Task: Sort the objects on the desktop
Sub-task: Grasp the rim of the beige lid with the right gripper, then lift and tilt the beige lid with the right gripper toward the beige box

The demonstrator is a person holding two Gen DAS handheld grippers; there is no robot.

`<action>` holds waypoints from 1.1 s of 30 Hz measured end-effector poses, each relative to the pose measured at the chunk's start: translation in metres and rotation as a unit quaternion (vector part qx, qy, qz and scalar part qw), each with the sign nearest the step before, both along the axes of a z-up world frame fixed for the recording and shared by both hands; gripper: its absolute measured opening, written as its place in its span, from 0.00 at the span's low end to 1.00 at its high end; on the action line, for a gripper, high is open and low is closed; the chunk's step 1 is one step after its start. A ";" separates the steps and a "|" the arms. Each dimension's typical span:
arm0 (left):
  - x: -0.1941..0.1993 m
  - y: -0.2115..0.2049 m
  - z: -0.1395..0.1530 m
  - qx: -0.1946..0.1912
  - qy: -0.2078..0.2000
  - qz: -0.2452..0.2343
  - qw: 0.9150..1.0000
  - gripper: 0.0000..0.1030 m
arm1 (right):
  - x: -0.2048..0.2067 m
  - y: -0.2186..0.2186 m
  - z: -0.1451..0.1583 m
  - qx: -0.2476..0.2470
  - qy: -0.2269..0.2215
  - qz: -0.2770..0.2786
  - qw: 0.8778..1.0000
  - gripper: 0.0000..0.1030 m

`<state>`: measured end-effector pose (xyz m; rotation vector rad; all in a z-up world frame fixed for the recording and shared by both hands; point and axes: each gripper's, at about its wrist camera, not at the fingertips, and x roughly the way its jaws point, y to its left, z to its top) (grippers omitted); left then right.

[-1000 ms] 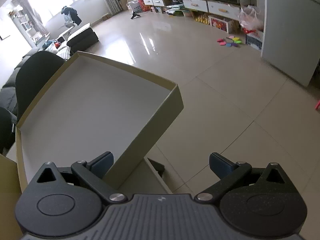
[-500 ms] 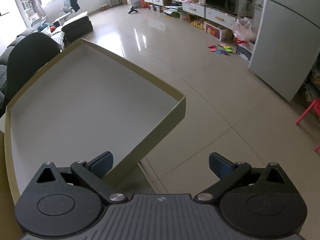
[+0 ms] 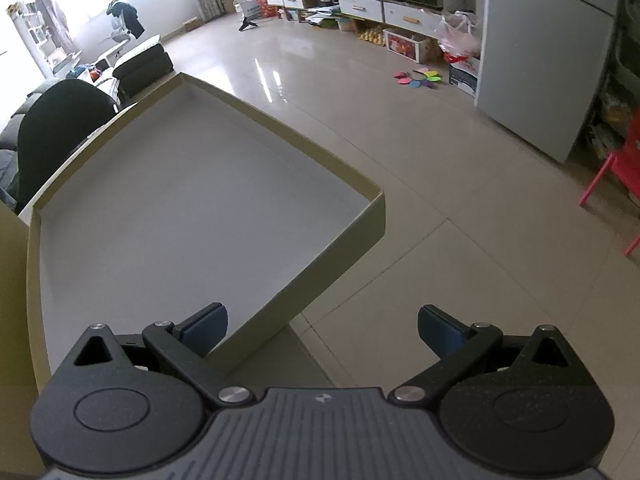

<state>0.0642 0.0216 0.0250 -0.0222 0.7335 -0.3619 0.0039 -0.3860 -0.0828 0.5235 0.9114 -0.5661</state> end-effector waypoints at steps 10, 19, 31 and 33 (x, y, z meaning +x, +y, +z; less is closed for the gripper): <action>-0.042 -0.013 -0.010 -0.013 0.011 -0.038 0.999 1.00 | -0.061 0.018 0.000 0.012 -0.022 -0.016 1.000 0.97; -0.078 -0.030 -0.027 -0.006 0.019 -0.086 0.996 1.00 | -0.109 0.031 -0.003 0.038 -0.055 -0.037 0.997 0.96; -0.100 -0.039 -0.044 0.007 0.028 -0.109 0.994 1.00 | -0.156 0.032 -0.009 0.079 -0.126 -0.049 0.988 0.95; -0.101 -0.042 -0.045 0.007 0.028 -0.112 0.993 1.00 | -0.162 0.024 -0.011 0.097 -0.150 -0.060 0.982 0.95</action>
